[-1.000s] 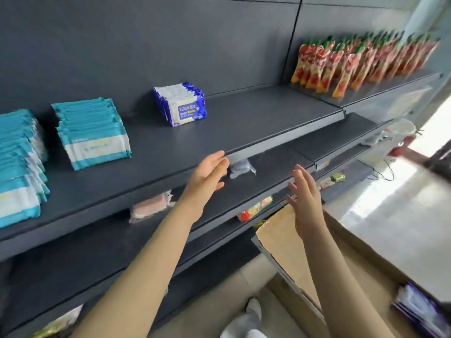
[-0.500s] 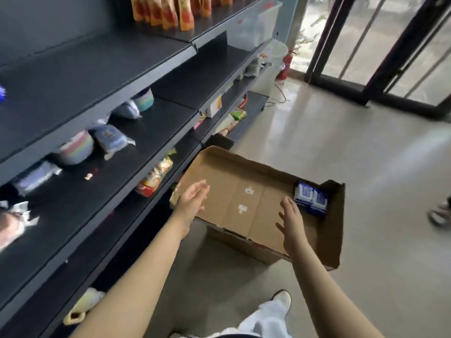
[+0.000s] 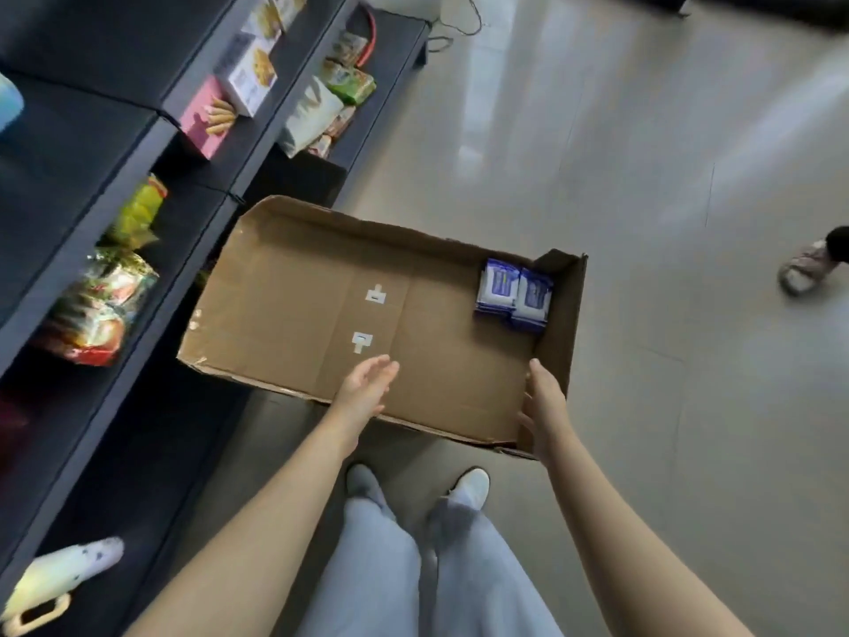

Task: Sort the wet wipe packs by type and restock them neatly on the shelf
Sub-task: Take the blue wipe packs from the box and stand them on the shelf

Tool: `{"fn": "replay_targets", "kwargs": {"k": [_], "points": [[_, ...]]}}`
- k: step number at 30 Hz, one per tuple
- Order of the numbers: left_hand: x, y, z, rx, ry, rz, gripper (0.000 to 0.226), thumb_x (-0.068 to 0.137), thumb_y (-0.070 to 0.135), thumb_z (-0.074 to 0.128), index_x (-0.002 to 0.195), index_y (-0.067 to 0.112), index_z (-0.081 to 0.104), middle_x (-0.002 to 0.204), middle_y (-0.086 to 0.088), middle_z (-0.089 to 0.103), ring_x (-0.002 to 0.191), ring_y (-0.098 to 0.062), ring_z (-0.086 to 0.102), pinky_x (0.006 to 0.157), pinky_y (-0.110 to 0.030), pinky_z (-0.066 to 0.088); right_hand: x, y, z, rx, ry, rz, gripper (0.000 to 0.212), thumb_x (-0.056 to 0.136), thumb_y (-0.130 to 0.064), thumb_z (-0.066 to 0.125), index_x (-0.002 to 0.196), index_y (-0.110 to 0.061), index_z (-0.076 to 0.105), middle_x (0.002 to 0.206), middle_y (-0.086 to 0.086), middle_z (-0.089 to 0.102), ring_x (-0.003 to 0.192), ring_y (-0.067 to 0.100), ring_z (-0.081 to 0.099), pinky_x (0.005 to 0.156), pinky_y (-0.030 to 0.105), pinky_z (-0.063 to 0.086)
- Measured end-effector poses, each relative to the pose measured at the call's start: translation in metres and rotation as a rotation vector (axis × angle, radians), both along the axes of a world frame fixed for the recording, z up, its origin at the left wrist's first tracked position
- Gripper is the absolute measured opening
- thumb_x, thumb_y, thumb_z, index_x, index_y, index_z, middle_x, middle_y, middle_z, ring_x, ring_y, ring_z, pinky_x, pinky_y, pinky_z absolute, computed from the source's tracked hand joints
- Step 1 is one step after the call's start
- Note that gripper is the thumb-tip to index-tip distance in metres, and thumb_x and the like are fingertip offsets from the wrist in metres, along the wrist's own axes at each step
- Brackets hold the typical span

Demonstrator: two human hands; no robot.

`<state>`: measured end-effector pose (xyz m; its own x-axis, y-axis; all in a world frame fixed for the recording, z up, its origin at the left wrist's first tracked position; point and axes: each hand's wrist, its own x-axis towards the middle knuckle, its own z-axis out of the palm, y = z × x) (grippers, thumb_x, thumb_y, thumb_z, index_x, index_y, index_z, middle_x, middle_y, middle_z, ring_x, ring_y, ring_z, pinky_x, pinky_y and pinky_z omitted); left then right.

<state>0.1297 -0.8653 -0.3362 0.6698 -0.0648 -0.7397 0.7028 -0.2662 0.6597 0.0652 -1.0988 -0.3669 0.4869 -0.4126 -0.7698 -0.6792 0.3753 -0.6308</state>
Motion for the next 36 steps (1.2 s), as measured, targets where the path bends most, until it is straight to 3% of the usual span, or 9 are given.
{"fn": "replay_targets", "kwargs": {"k": [6, 13, 17, 19, 24, 27, 31, 33, 36], "points": [[0.056, -0.064, -0.100, 0.046, 0.068, -0.071, 0.032, 0.097, 0.041, 0.057, 0.127, 0.031, 0.054, 0.126, 0.008, 0.055, 0.117, -0.016, 0.055, 0.097, -0.035, 0.047, 0.055, -0.060, -0.099, -0.140, 0.071, 0.078, 0.058, 0.099, -0.043, 0.053, 0.148, -0.015, 0.041, 0.150, 0.003, 0.044, 0.136, 0.019, 0.042, 0.110, 0.032, 0.035], [0.131, -0.149, -0.216, 0.016, 0.050, -0.133, 0.038, 0.096, 0.033, 0.060, 0.132, 0.023, 0.053, 0.124, 0.003, 0.055, 0.113, -0.016, 0.056, 0.091, -0.034, 0.047, 0.131, -0.114, -0.205, -0.199, 0.073, -0.023, 0.056, 0.099, -0.047, 0.049, 0.148, -0.021, 0.039, 0.149, 0.000, 0.045, 0.132, 0.016, 0.044, 0.115, 0.045, 0.034], [0.172, -0.190, -0.261, -0.001, 0.001, -0.158, 0.048, 0.093, 0.036, 0.065, 0.137, 0.025, 0.049, 0.128, 0.002, 0.052, 0.118, -0.016, 0.055, 0.102, -0.035, 0.045, 0.154, -0.126, -0.239, -0.217, 0.052, -0.082, 0.061, 0.100, -0.044, 0.050, 0.153, -0.020, 0.031, 0.152, 0.002, 0.042, 0.135, 0.016, 0.044, 0.116, 0.038, 0.034], [0.185, -0.207, -0.274, -0.020, -0.012, -0.162, 0.054, 0.093, 0.035, 0.065, 0.141, 0.024, 0.045, 0.128, 0.002, 0.051, 0.117, -0.013, 0.053, 0.099, -0.032, 0.045, 0.159, -0.127, -0.248, -0.261, 0.065, -0.118, 0.062, 0.100, -0.042, 0.051, 0.153, -0.016, 0.031, 0.149, 0.000, 0.045, 0.132, 0.014, 0.046, 0.115, 0.034, 0.034], [0.200, -0.231, -0.292, -0.013, -0.066, -0.118, 0.040, 0.093, 0.024, 0.067, 0.128, 0.018, 0.049, 0.112, 0.001, 0.061, 0.090, -0.007, 0.063, 0.069, -0.017, 0.052, 0.165, -0.121, -0.262, -0.257, 0.109, -0.173, 0.056, 0.100, -0.045, 0.049, 0.142, -0.009, 0.048, 0.133, 0.000, 0.060, 0.116, 0.013, 0.058, 0.106, 0.032, 0.044], [0.204, -0.231, -0.301, 0.063, -0.090, -0.083, 0.025, 0.094, 0.021, 0.064, 0.117, 0.020, 0.052, 0.107, 0.002, 0.062, 0.090, -0.008, 0.063, 0.079, -0.026, 0.056, 0.168, -0.118, -0.264, -0.221, 0.134, -0.259, 0.042, 0.098, -0.044, 0.056, 0.123, -0.011, 0.057, 0.122, 0.005, 0.066, 0.106, 0.015, 0.063, 0.098, 0.035, 0.052], [0.205, -0.218, -0.308, 0.039, -0.083, -0.097, 0.019, 0.094, 0.018, 0.065, 0.108, 0.020, 0.054, 0.097, 0.006, 0.066, 0.083, -0.002, 0.064, 0.070, -0.018, 0.053, 0.174, -0.114, -0.261, -0.227, 0.188, -0.351, 0.034, 0.088, -0.037, 0.072, 0.107, -0.015, 0.055, 0.111, 0.004, 0.063, 0.094, 0.016, 0.064, 0.085, 0.031, 0.057], [0.203, -0.209, -0.306, 0.024, -0.099, -0.093, 0.017, 0.093, 0.016, 0.066, 0.105, 0.020, 0.055, 0.096, 0.006, 0.068, 0.086, -0.006, 0.066, 0.073, -0.019, 0.053, 0.174, -0.112, -0.259, -0.235, 0.188, -0.372, 0.036, 0.085, -0.031, 0.077, 0.109, -0.012, 0.058, 0.113, 0.007, 0.066, 0.094, 0.019, 0.064, 0.083, 0.029, 0.053], [0.196, -0.193, -0.297, -0.004, -0.123, -0.035, 0.016, 0.092, 0.012, 0.066, 0.102, 0.020, 0.057, 0.098, 0.003, 0.069, 0.090, -0.009, 0.067, 0.073, -0.022, 0.055, 0.167, -0.110, -0.249, -0.120, 0.106, -0.379, 0.036, 0.090, -0.024, 0.073, 0.121, -0.010, 0.061, 0.104, 0.003, 0.066, 0.077, 0.012, 0.060, 0.062, 0.020, 0.047]]}}
